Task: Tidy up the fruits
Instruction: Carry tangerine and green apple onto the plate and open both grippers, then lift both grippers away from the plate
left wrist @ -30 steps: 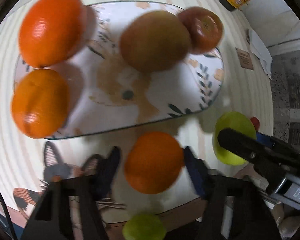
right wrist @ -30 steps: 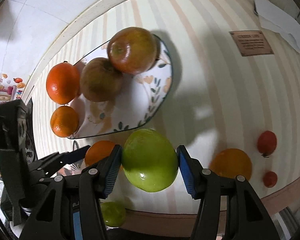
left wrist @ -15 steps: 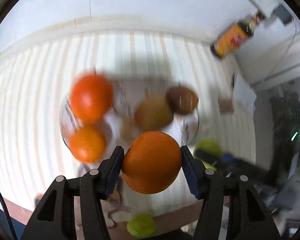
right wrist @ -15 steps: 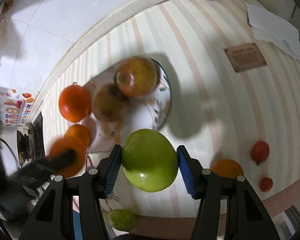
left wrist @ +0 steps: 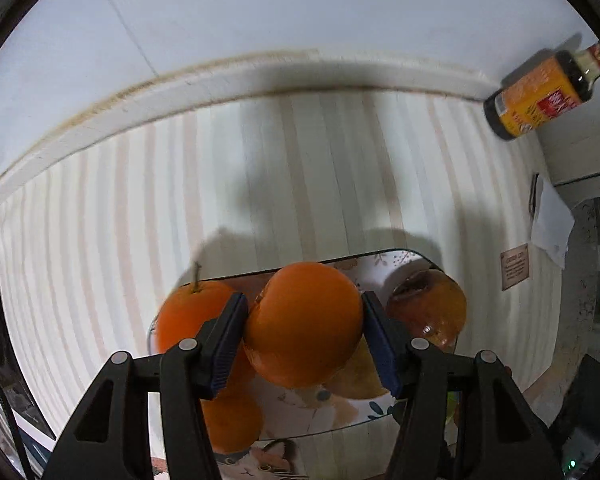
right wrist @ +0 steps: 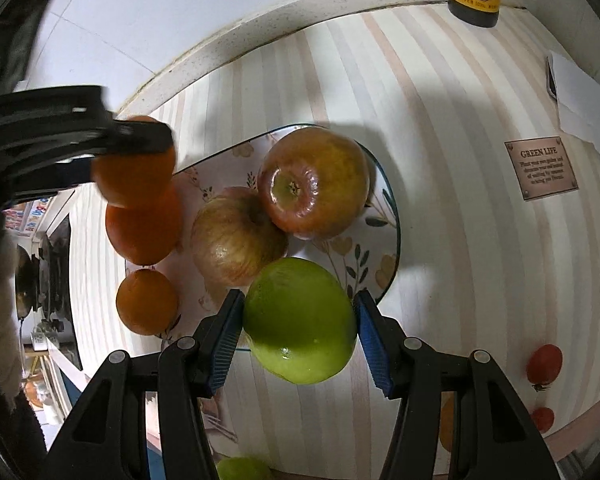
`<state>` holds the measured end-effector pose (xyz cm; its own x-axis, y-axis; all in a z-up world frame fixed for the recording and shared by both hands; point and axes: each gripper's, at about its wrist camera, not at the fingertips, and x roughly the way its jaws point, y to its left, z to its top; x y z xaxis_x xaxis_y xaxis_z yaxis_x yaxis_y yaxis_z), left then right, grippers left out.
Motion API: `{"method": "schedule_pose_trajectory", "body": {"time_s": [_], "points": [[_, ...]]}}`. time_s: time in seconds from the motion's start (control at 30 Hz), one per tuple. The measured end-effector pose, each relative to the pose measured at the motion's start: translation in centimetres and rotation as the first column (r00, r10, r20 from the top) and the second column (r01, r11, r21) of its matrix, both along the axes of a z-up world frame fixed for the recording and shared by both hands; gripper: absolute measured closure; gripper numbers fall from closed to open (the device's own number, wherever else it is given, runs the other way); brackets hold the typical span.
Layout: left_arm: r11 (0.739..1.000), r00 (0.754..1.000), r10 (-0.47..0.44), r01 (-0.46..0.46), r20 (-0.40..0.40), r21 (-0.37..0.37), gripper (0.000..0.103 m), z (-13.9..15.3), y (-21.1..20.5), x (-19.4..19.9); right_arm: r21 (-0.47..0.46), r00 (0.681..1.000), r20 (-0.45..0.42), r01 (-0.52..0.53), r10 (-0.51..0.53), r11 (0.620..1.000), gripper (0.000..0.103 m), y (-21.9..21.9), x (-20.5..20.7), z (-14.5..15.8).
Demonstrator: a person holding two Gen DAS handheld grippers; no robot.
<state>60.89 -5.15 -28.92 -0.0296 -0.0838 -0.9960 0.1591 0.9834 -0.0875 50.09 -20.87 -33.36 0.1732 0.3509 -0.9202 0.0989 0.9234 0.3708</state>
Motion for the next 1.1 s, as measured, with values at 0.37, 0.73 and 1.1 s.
{"method": "schedule_pose_trajectory", "body": {"time_s": [0.37,0.73,1.1], "points": [[0.999,0.999,-0.038,0.039,-0.035,0.035,0.027,-1.4,-1.2,-0.6,0.076,0.998,-0.040,0.046,-0.043,0.996,0.010,-0.4,0.5,-1.5],[0.996,0.990,0.094,-0.094,0.105,-0.003,0.016,2.5,2.1,-3.7,-0.076,1.000,-0.014,0.007,-0.008,0.997,0.004,-0.2,0.5,1.1],[0.980,0.930,0.183,-0.200,0.320,0.019,0.016,6.3,4.8,-10.6,-0.242,0.992,0.096,-0.054,0.079,0.969,0.004,0.7,-1.4,5.8]]}}
